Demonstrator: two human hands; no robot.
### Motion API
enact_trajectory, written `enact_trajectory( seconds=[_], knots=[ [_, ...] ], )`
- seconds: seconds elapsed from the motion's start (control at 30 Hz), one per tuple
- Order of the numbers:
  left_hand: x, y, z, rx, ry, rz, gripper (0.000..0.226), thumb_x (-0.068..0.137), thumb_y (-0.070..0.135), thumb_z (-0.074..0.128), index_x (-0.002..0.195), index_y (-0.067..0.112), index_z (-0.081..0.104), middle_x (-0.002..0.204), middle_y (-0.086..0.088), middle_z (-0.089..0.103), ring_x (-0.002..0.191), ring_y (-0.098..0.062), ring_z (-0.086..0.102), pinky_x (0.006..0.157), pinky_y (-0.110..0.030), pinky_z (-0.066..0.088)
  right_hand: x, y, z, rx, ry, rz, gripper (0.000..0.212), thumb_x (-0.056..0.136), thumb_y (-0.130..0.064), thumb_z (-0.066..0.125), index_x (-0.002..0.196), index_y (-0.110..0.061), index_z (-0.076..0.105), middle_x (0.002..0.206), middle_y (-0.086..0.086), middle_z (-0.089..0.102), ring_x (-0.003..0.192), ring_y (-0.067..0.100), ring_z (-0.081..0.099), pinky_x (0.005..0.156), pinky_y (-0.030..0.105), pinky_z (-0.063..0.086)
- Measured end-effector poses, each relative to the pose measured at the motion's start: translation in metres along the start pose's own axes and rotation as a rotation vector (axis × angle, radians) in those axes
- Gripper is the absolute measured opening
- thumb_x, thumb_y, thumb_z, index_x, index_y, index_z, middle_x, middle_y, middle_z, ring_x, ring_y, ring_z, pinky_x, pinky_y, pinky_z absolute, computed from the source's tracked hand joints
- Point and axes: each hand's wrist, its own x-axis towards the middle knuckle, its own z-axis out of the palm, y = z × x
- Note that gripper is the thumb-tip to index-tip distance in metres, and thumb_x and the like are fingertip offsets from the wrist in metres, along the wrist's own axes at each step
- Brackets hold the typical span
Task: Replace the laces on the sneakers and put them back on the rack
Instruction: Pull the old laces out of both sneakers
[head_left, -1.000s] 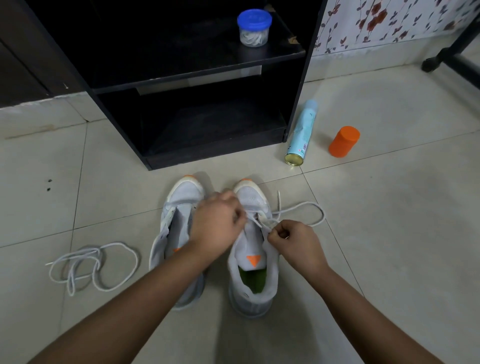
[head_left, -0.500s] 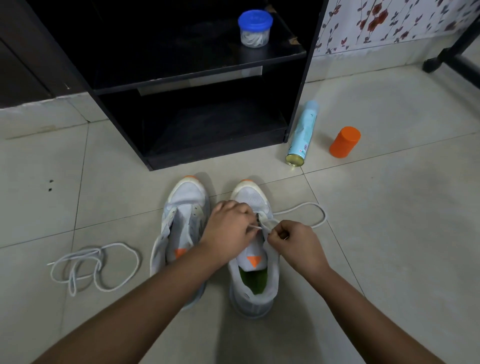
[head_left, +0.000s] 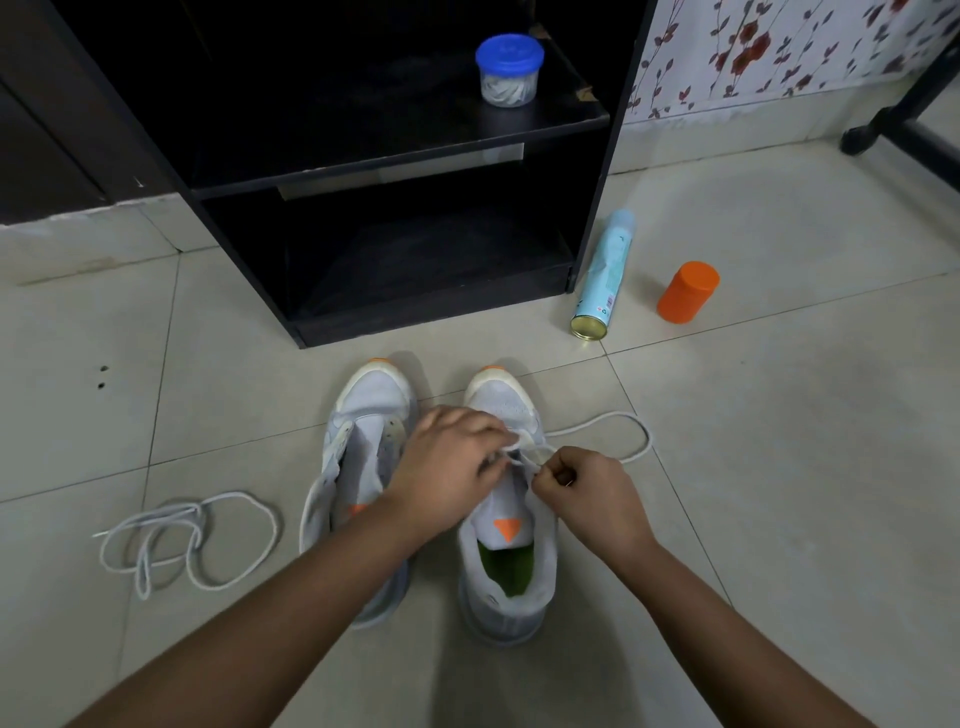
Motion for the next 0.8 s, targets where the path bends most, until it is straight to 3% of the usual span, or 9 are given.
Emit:
enact_trajectory(
  seconds=[0.07, 0.13, 0.27, 0.43, 0.53, 0.6, 0.67, 0.73, 0.8],
  knots=[
    [0.003, 0.011, 0.004, 0.039, -0.036, -0.004, 0.033, 0.092, 0.034, 0.052, 0.124, 0.03, 0.061, 0.124, 0.01, 0.06, 0.119, -0.016, 0.049, 0.104, -0.031, 0.027, 0.0, 0.001, 0.001, -0.002, 0.012, -0.003, 0.024, 0.082, -0.035, 0.063, 0.065, -0.02, 0.058, 0.057, -0.004, 0.055, 0.053, 0.011, 0.05, 0.053, 0.027, 0.039],
    [0.003, 0.013, 0.005, -0.077, 0.013, -0.069, 0.021, 0.09, 0.03, 0.055, 0.108, 0.026, 0.067, 0.107, 0.006, 0.067, 0.104, -0.016, 0.057, 0.1, -0.033, 0.035, 0.0, 0.003, 0.001, -0.002, 0.016, 0.001, 0.024, 0.081, -0.036, 0.064, 0.067, -0.017, 0.06, 0.058, -0.003, 0.056, 0.054, 0.011, 0.051, 0.052, 0.026, 0.038],
    [0.005, 0.003, -0.015, -1.013, 0.185, -0.424, 0.01, 0.086, 0.012, 0.052, 0.078, 0.008, 0.058, 0.065, 0.004, 0.062, 0.065, -0.011, 0.06, 0.069, -0.028, 0.047, -0.001, 0.004, 0.001, 0.021, 0.004, 0.016, 0.02, 0.082, -0.033, 0.063, 0.066, -0.019, 0.061, 0.058, -0.003, 0.057, 0.052, 0.01, 0.05, 0.051, 0.025, 0.038],
    [0.018, -0.026, -0.063, -1.399, 0.518, -0.545, 0.028, 0.087, -0.009, 0.039, 0.072, 0.007, 0.056, 0.051, 0.009, 0.048, 0.052, -0.009, 0.044, 0.057, -0.019, 0.04, 0.0, 0.004, 0.001, 0.026, 0.001, 0.035, 0.019, 0.081, -0.033, 0.063, 0.067, -0.02, 0.061, 0.057, -0.004, 0.056, 0.052, 0.009, 0.05, 0.051, 0.024, 0.038],
    [0.015, -0.038, -0.06, -1.089, 0.474, -0.676, 0.027, 0.086, -0.005, 0.045, 0.076, 0.014, 0.061, 0.069, 0.002, 0.056, 0.062, -0.01, 0.052, 0.065, -0.023, 0.041, 0.0, 0.002, 0.001, 0.011, 0.004, 0.034, 0.02, 0.08, -0.033, 0.063, 0.065, -0.021, 0.059, 0.057, -0.004, 0.056, 0.052, 0.009, 0.051, 0.051, 0.025, 0.038],
    [0.008, -0.04, -0.046, -0.729, 0.361, -0.677, 0.03, 0.081, -0.003, 0.052, 0.09, 0.023, 0.063, 0.104, -0.002, 0.058, 0.092, -0.014, 0.057, 0.081, -0.026, 0.041, 0.0, 0.001, 0.001, 0.007, 0.002, 0.03, 0.02, 0.08, -0.032, 0.063, 0.064, -0.022, 0.059, 0.057, -0.004, 0.056, 0.052, 0.009, 0.051, 0.051, 0.025, 0.037],
    [0.0, -0.033, -0.034, -0.38, 0.327, -0.462, 0.045, 0.071, -0.004, 0.054, 0.106, 0.022, 0.063, 0.124, -0.001, 0.05, 0.115, -0.018, 0.049, 0.098, -0.029, 0.037, 0.0, 0.0, 0.001, 0.008, -0.002, 0.023, 0.02, 0.081, -0.031, 0.063, 0.064, -0.021, 0.059, 0.056, -0.004, 0.056, 0.052, 0.009, 0.05, 0.05, 0.024, 0.037],
    [-0.002, -0.021, -0.021, -0.165, 0.251, -0.224, 0.049, 0.067, 0.006, 0.053, 0.112, 0.023, 0.064, 0.126, 0.004, 0.053, 0.12, -0.018, 0.047, 0.103, -0.035, 0.033, 0.0, 0.0, 0.0, 0.006, -0.007, 0.015, 0.02, 0.081, -0.031, 0.063, 0.065, -0.02, 0.059, 0.057, -0.004, 0.056, 0.052, 0.009, 0.05, 0.05, 0.025, 0.038],
    [0.0, -0.005, -0.01, -0.019, 0.095, -0.131, 0.039, 0.075, 0.025, 0.051, 0.11, 0.029, 0.067, 0.122, 0.011, 0.058, 0.119, -0.015, 0.048, 0.104, -0.035, 0.027, 0.0, 0.0, 0.0, 0.007, -0.005, 0.008, 0.021, 0.081, -0.032, 0.063, 0.066, -0.018, 0.06, 0.058, -0.003, 0.057, 0.053, 0.011, 0.051, 0.051, 0.026, 0.038]
  ],
)
